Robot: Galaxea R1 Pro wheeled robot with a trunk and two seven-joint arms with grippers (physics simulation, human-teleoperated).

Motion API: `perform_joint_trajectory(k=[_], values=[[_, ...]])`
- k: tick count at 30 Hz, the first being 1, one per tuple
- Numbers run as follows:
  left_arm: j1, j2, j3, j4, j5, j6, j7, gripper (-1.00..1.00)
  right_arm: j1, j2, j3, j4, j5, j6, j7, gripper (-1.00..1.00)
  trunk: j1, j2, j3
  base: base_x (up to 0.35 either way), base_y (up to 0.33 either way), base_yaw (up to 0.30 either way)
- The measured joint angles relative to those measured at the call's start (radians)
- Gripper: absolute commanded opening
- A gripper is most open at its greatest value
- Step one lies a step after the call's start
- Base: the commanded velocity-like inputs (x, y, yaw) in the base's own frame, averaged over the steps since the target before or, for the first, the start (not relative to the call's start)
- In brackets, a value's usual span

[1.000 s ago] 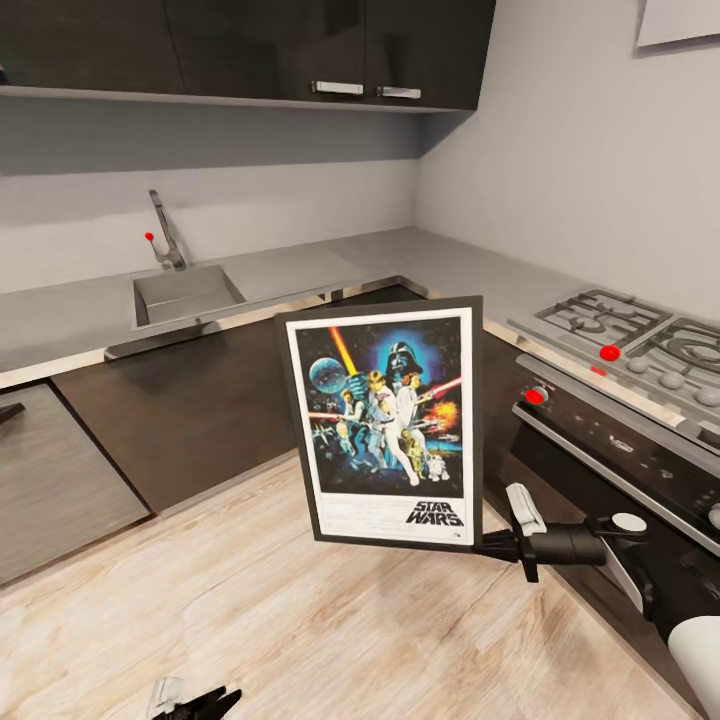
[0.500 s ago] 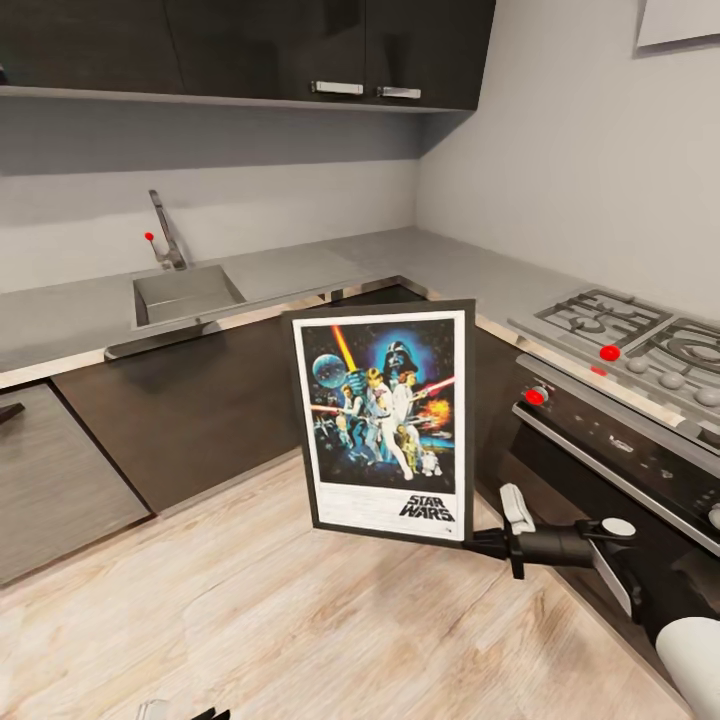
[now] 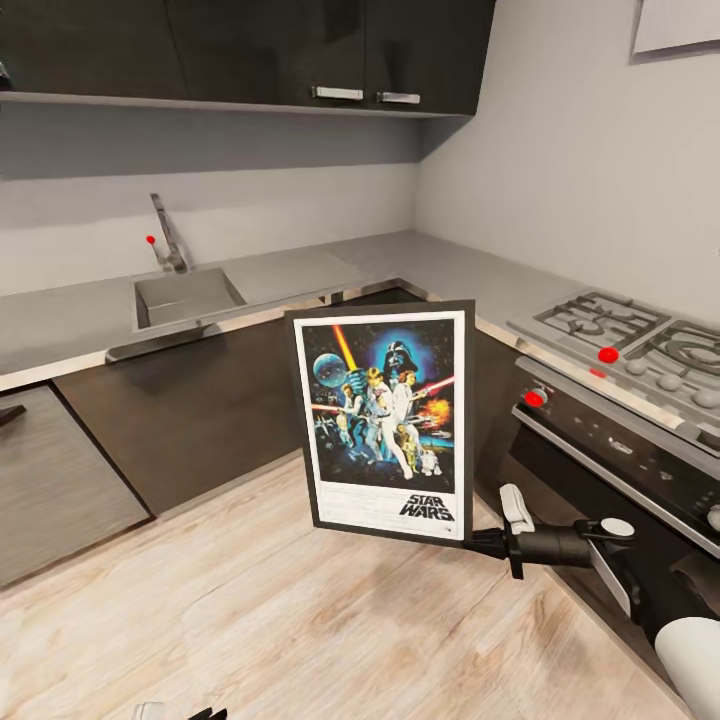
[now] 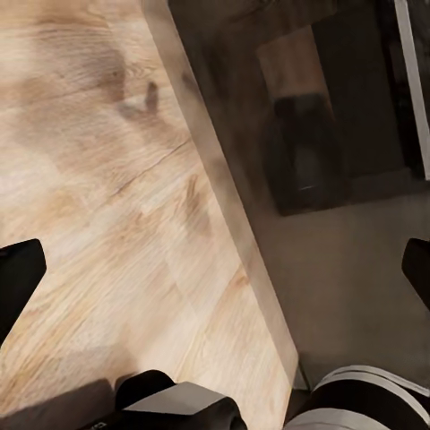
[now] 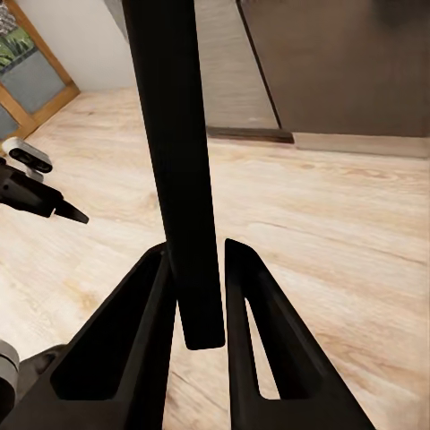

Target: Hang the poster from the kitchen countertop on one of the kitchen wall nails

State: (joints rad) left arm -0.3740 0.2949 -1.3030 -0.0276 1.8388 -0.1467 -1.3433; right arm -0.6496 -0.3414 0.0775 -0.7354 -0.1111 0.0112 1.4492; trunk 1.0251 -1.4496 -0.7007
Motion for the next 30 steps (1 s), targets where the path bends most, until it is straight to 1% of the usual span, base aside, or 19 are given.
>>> perform_joint_trajectory(k=[10,17,20,22,24,25,29,30], values=[[0.000,-0.002,-0.001,0.000,0.000,0.000,0.003,1.00,0.000,0.000,0.000,-0.001,0.001,0.000,0.000,-1.00,0.000,0.000,0.016,0.000,0.000,0.000],[0.000,0.001,0.004,0.001,0.001,0.000,0.000,1.00,0.000,-0.001,0.002,-0.008,0.001,0.000,0.000,-1.00,0.000,0.000,0.022,0.000,0.000,0.000],[0.000,0.001,0.019,-0.001,0.000,0.002,0.001,1.00,0.000,0.000,0.002,-0.009,0.001,0.000,0.000,-1.00,0.000,0.000,0.026,0.000,0.000,0.000],[0.000,-0.002,0.055,-0.003,0.000,0.009,0.005,1.00,0.000,0.000,0.002,-0.009,0.001,0.000,0.000,-1.00,0.000,0.000,0.030,0.000,0.000,0.000],[0.000,-0.002,0.070,-0.004,-0.001,0.024,0.006,1.00,0.000,0.000,0.002,-0.009,0.001,0.000,0.000,-1.00,0.000,0.000,0.033,0.000,0.000,0.000],[0.000,-0.003,0.081,-0.006,-0.002,0.048,0.007,1.00,0.000,0.000,0.002,-0.009,0.001,0.000,0.000,-1.00,0.000,0.000,0.035,0.000,0.000,0.000],[0.000,-0.008,0.091,-0.010,-0.004,0.106,0.010,1.00,0.000,0.000,0.002,-0.009,0.001,0.000,0.000,-1.00,0.000,0.000,0.041,0.000,0.000,0.000],[-0.001,-0.012,0.094,-0.011,-0.004,0.130,0.017,1.00,0.000,0.000,0.002,-0.009,0.001,0.000,0.000,-1.00,0.000,0.000,0.043,0.000,0.000,0.000]])
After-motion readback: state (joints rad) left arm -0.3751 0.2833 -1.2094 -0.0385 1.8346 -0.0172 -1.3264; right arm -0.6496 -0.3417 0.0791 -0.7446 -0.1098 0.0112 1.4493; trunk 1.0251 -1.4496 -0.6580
